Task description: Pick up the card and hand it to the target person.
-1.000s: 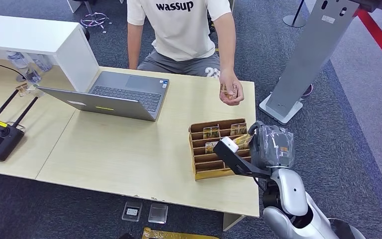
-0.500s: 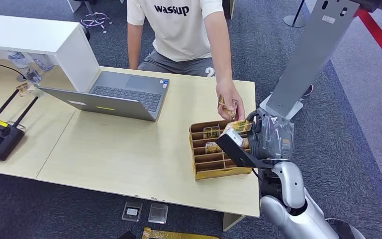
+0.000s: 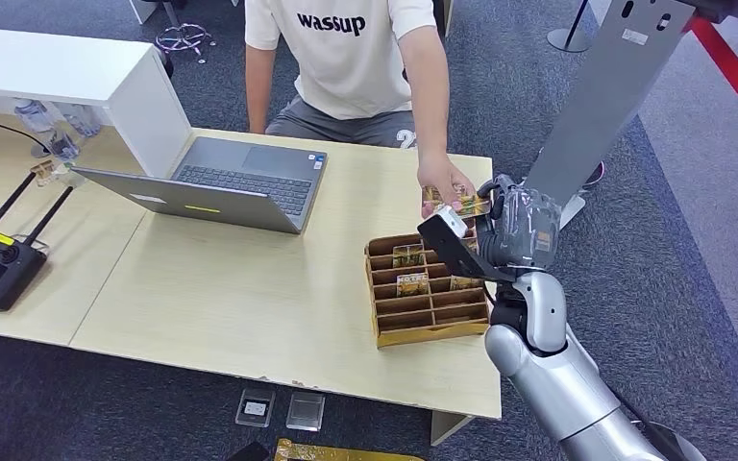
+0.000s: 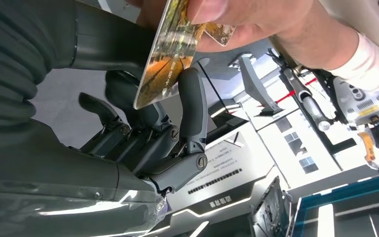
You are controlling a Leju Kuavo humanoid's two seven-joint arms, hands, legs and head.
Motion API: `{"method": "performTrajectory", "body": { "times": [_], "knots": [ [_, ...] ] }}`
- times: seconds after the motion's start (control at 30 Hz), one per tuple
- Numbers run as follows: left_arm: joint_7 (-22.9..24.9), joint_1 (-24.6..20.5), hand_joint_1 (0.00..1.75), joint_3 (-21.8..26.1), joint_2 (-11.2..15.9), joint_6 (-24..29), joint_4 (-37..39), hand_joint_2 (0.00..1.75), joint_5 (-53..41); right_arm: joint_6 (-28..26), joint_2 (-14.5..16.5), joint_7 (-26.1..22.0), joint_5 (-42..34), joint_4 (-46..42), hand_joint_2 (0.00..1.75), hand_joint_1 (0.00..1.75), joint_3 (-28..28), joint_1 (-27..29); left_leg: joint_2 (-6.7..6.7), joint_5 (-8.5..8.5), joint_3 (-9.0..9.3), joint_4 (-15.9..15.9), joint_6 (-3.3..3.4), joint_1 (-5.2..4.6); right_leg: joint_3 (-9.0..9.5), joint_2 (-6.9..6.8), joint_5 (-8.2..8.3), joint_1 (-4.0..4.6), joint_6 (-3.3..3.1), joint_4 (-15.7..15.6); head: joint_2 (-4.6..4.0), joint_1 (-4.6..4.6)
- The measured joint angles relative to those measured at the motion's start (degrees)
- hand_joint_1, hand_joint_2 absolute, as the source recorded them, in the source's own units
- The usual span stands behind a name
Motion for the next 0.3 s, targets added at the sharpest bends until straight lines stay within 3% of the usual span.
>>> {"method": "performTrajectory", "body": {
  "times": [0.03,0.1,0.17,0.3],
  "knots": [
    [-0.2,0.0,0.00,0.0,0.0,-0.4,0.0,1.75,-0.1,-0.1,0.3,-0.2,-0.1,1.0,1.75,0.38,0.0,-0.2,0.00,0.00,0.00,0.0,0.00,0.00,0.00,0.00,0.00,0.00,0.00,0.0,0.00,0.01],
    [-0.5,0.1,0.00,0.0,0.0,-0.9,0.0,0.87,-0.3,-0.1,0.9,-0.7,-0.3,2.5,1.75,0.08,-0.1,-0.3,0.00,0.00,0.00,0.0,0.00,0.00,0.00,-0.01,0.00,0.00,0.00,0.0,0.00,0.03],
    [-0.8,0.3,0.00,0.0,0.0,-0.9,0.0,0.00,-0.3,-0.2,1.4,-1.4,-1.3,3.8,1.75,0.00,-0.1,-0.3,0.00,0.00,0.00,0.0,0.00,0.00,0.00,0.00,0.00,0.00,0.00,0.0,0.00,0.01],
    [-1.2,0.7,0.00,0.0,0.0,0.2,0.0,0.00,0.1,-0.1,2.4,-5.6,-7.8,5.7,1.75,0.00,-0.5,0.1,0.00,0.00,0.00,0.0,0.00,0.00,-0.01,0.00,0.00,0.00,0.00,0.0,0.00,0.03]
  ]
}}
